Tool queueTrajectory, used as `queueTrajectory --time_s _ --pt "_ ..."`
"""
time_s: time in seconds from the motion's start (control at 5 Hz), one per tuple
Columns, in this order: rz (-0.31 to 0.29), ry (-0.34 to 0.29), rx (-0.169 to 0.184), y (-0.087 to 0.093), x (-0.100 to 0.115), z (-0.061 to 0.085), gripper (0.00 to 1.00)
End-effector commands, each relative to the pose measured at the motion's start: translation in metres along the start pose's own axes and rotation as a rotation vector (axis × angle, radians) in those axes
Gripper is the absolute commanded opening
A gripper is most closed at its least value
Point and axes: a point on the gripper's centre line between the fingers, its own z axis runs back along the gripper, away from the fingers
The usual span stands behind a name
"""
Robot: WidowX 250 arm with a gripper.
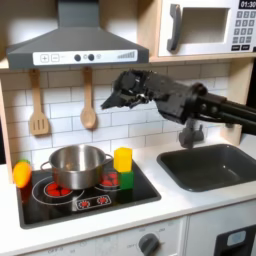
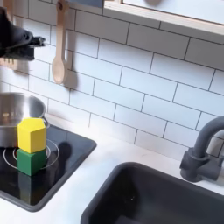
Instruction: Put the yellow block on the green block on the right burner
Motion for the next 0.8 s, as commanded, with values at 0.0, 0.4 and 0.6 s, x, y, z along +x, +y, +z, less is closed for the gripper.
queueTrajectory --time_s 0.0,0.4,0.6 --pt "0.024 -0.047 0.033 0.002 0.023 -0.012 0.0" --pt "0.051 -0.067 0.011 -0.003 0.035 0.001 0.0" --pt "0.051 -0.069 0.0 -0.003 0.035 0.0 0.0"
